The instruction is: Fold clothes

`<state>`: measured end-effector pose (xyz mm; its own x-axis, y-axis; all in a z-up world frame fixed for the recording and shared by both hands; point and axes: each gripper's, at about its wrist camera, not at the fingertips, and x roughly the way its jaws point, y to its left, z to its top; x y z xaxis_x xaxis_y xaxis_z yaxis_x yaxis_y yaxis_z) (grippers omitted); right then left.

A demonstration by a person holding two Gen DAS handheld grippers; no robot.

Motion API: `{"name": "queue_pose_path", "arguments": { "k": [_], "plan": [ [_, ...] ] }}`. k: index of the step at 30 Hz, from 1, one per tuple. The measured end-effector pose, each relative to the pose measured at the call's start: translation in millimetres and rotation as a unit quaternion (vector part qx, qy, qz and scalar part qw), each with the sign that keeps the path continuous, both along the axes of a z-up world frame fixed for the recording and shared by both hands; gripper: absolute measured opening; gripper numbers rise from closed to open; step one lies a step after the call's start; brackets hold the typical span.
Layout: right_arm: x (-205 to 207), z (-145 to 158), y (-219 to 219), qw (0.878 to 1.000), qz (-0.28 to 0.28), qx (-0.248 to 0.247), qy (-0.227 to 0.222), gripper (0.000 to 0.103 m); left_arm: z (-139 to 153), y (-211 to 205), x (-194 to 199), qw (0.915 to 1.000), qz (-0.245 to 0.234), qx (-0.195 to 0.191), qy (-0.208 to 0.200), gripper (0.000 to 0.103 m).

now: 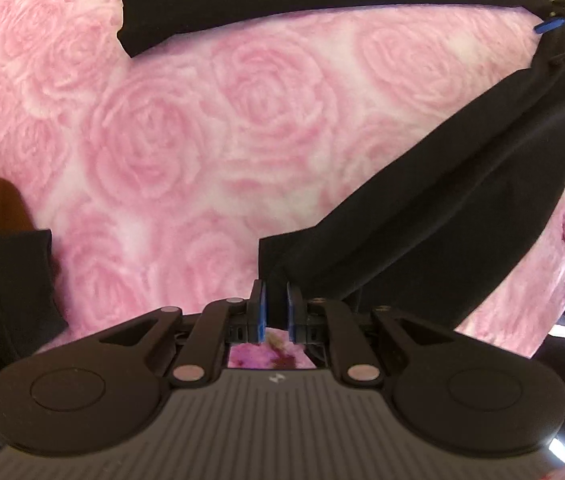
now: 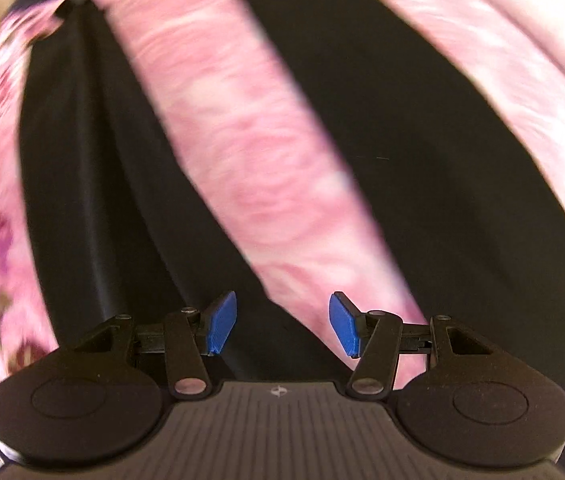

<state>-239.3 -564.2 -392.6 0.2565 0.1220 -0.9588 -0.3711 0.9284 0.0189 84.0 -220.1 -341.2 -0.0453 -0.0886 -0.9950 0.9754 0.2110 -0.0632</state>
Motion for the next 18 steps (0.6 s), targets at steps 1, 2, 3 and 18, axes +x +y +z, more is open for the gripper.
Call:
{"name": "queue_pose_path", "arguments": {
  "k": [1, 2, 3, 18],
  "plan": [
    [2.7, -3.7, 1.5, 1.0, 0.015, 0.001, 0.008, 0.053, 1.3, 0.4, 0.1, 1.0, 0.004, -0.005, -0.003, 0.008],
    [5.3, -6.5, 2.1, 1.0, 0.024, 0.005, 0.016, 0.045, 2.7, -0.4, 1.7, 0.9999, 0.008, -0.012, -0.007, 0.008],
    [7.7, -8.1, 1.4, 0.999, 0.025, 0.012, 0.023, 0.034, 5.5, -2.5, 3.9, 0.9996, 0.014, -0.021, -0.012, 0.008],
    [26.4, 16.9, -30.9, 0.988, -0.144, -0.012, -0.051, 0.029, -5.2, -29.0, 35.1, 0.9914, 0.068, -0.044, -0.102, 0.023]
  ]
}}
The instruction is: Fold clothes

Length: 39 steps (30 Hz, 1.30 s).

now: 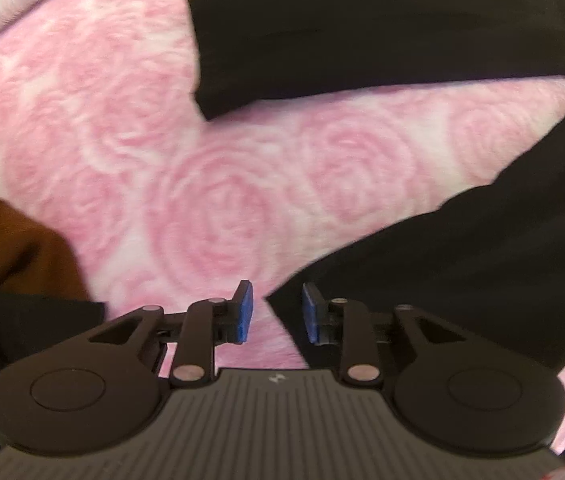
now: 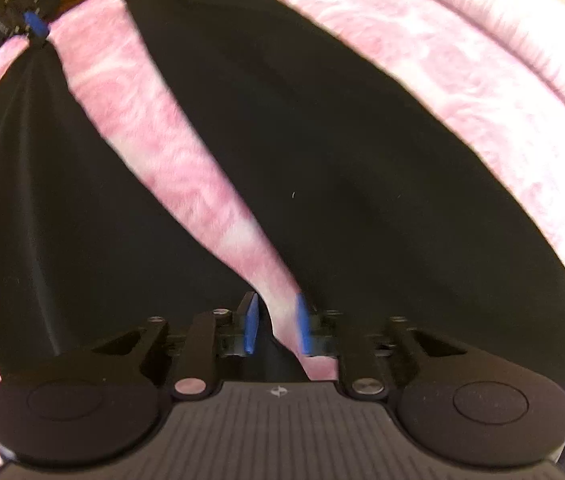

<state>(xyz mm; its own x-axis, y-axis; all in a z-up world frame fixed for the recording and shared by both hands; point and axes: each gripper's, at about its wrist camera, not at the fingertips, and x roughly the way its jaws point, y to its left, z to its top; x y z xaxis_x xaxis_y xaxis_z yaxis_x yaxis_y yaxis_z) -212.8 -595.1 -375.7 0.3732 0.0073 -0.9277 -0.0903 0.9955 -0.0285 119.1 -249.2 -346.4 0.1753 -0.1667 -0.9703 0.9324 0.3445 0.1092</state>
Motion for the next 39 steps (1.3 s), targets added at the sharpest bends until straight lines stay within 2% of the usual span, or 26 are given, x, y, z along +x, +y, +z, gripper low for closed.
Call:
{"name": "queue_pose_path", "arguments": {
  "k": [3, 5, 7, 10, 11, 12, 13, 14, 16, 19, 20, 23, 26, 28, 30, 31, 32, 36, 39],
  "plan": [
    [-4.3, 8.8, 14.0, 1.0, 0.004, 0.011, -0.017, 0.032, 14.0, 10.7, -1.4, 0.9998, 0.0, -0.019, -0.007, 0.023],
    [-2.2, 7.5, 30.2, 0.999, 0.033, 0.018, -0.02, 0.035, 20.7, 13.9, -6.0, 0.9993, -0.007, -0.035, -0.006, 0.025],
    [5.8, 1.4, 42.8, 0.998, 0.051, 0.026, -0.019, 0.035, 18.3, 10.2, -11.3, 0.9987, -0.015, -0.048, 0.011, 0.027],
    [21.2, -8.2, 59.9, 0.996, 0.077, 0.039, -0.017, 0.036, -0.8, -1.9, -18.0, 0.9984, -0.034, -0.043, 0.016, 0.028],
    [26.4, -11.1, 65.2, 0.995, 0.087, 0.044, -0.016, 0.035, -8.9, -6.4, -19.5, 0.9983, -0.041, -0.039, 0.017, 0.026],
    [31.3, -14.4, 70.2, 0.994, 0.098, 0.046, -0.011, 0.034, -16.3, -9.5, -19.0, 0.9982, -0.046, -0.035, 0.013, 0.011],
    [36.7, -18.4, 75.1, 0.993, 0.109, 0.042, -0.005, 0.012, -23.5, -12.2, -17.6, 0.9982, -0.051, -0.031, 0.006, 0.003],
    [41.1, -22.0, 78.4, 0.993, 0.114, 0.036, -0.001, 0.0, -28.0, -13.4, -12.5, 0.9985, -0.045, -0.03, -0.004, 0.001],
    [47.4, -24.2, 77.0, 0.995, 0.099, 0.025, -0.006, 0.0, -34.8, -14.7, 0.9, 0.9989, -0.026, -0.031, -0.025, 0.001],
    [53.3, -21.5, 67.8, 0.999, 0.047, 0.002, -0.014, 0.0, -26.4, -1.9, 17.0, 0.9983, 0.014, -0.052, -0.022, 0.004],
    [52.8, -17.4, 66.3, 0.999, 0.036, 0.006, -0.016, 0.005, -18.6, 5.1, 16.2, 0.9978, 0.012, -0.061, -0.024, 0.007],
    [47.6, -1.6, 73.0, 0.998, 0.048, 0.027, -0.027, 0.019, 1.0, 29.2, 8.5, 0.9969, 0.004, -0.079, 0.005, 0.033],
    [47.5, 1.3, 88.6, 0.996, 0.075, 0.046, -0.027, 0.03, 1.6, 42.0, 1.2, 0.9939, 0.011, -0.095, 0.055, 0.033],
    [49.8, -2.5, 100.1, 0.994, 0.089, 0.057, -0.022, 0.032, -10.5, 39.6, -1.3, 0.9925, 0.016, -0.096, 0.074, 0.032],
    [56.4, -11.1, 109.5, 0.994, 0.096, 0.052, -0.012, 0.032, -22.6, 33.9, -1.2, 0.9931, 0.02, -0.093, 0.068, 0.008],
    [61.3, -14.5, 112.0, 0.994, 0.098, 0.045, -0.007, 0.023, -27.1, 30.4, 0.1, 0.9936, 0.021, -0.094, 0.058, 0.008],
    [66.2, -17.9, 114.5, 0.994, 0.099, 0.038, -0.002, 0.001, -30.0, 27.9, 2.4, 0.9936, 0.023, -0.098, 0.053, 0.008],
    [79.9, -20.2, 108.4, 0.998, 0.063, 0.024, -0.007, 0.002, -33.2, 21.7, 5.1, 0.9947, 0.016, -0.096, 0.032, 0.009],
    [79.2, -12.0, 107.0, 0.999, 0.047, 0.017, -0.013, 0.004, -20.1, 34.0, 7.4, 0.9945, 0.039, -0.095, 0.017, 0.016]
  ]
}}
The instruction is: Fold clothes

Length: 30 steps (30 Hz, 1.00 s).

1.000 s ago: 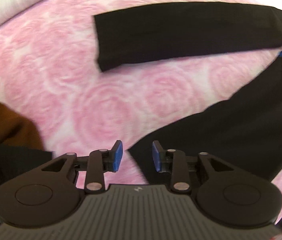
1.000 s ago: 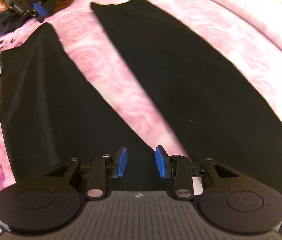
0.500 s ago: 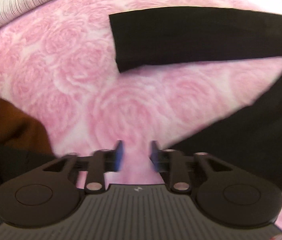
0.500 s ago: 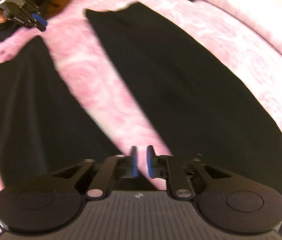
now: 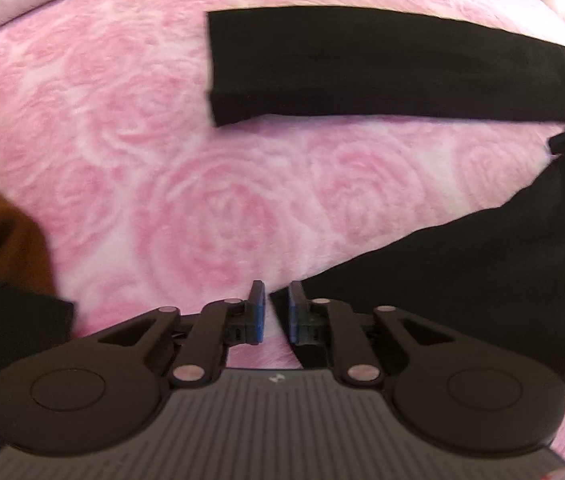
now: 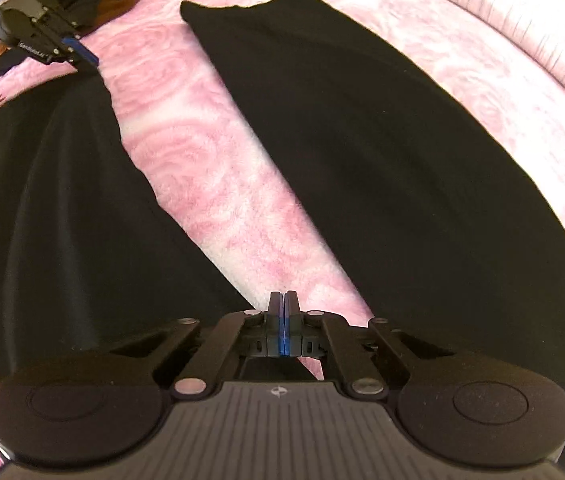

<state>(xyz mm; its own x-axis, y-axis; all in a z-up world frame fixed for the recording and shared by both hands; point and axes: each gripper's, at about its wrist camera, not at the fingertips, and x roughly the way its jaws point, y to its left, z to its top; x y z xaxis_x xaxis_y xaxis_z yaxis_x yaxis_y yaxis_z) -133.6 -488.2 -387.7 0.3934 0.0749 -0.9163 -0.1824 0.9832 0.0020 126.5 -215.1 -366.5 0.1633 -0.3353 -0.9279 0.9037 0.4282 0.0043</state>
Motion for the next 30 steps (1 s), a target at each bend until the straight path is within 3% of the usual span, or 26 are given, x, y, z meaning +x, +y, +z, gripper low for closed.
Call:
{"name": "queue_pose_path", "arguments": {
  "k": [2, 4, 7, 9, 11, 14, 16, 19, 21, 24, 30],
  "plan": [
    [-10.9, 15.7, 6.2, 1.0, -0.001, -0.004, -0.014, 0.011, 15.5, 18.3, -4.3, 0.9997, 0.018, 0.0, -0.017, 0.027],
    [-28.8, 28.6, 14.4, 1.0, -0.001, -0.007, -0.018, 0.017, 31.9, 40.7, -19.0, 0.9995, 0.023, -0.007, -0.022, 0.029],
    [-63.1, 38.4, 31.1, 1.0, -0.017, 0.0, -0.012, 0.017, 47.5, 74.3, -53.5, 0.9997, 0.008, -0.019, 0.015, 0.035],
    [-88.5, 40.0, 39.6, 0.999, -0.035, 0.008, -0.001, 0.02, 49.0, 92.3, -78.8, 0.9982, -0.01, -0.025, 0.053, 0.043],
    [-118.3, 39.4, 47.4, 0.999, -0.051, 0.012, 0.015, 0.022, 38.0, 111.1, -100.0, 0.9957, -0.038, -0.027, 0.079, 0.044],
    [-157.2, 33.1, 54.9, 0.997, -0.069, 0.014, 0.043, 0.023, 19.0, 117.7, -118.1, 0.9942, -0.076, -0.028, 0.071, 0.044],
    [-177.6, 27.2, 58.4, 0.995, -0.079, 0.016, 0.063, 0.024, 9.5, 115.5, -117.9, 0.9931, -0.085, -0.043, 0.068, 0.041],
    [-199.5, 24.4, 57.3, 0.992, -0.097, 0.006, 0.075, 0.026, -0.7, 108.8, -107.0, 0.9905, -0.08, -0.062, 0.093, 0.026],
    [-209.9, 23.6, 54.4, 0.991, -0.109, -0.009, 0.083, 0.026, -5.3, 106.4, -102.9, 0.9878, -0.081, -0.044, 0.125, 0.008],
    [-223.5, 23.8, 48.6, 0.987, -0.124, -0.035, 0.093, 0.028, -4.3, 112.1, -100.2, 0.9834, -0.074, -0.02, 0.165, 0.007],
    [-251.9, 24.6, 27.5, 0.975, -0.192, -0.049, 0.099, 0.039, -13.5, 109.5, -105.2, 0.983, -0.06, 0.013, 0.173, 0.008]
  ]
}}
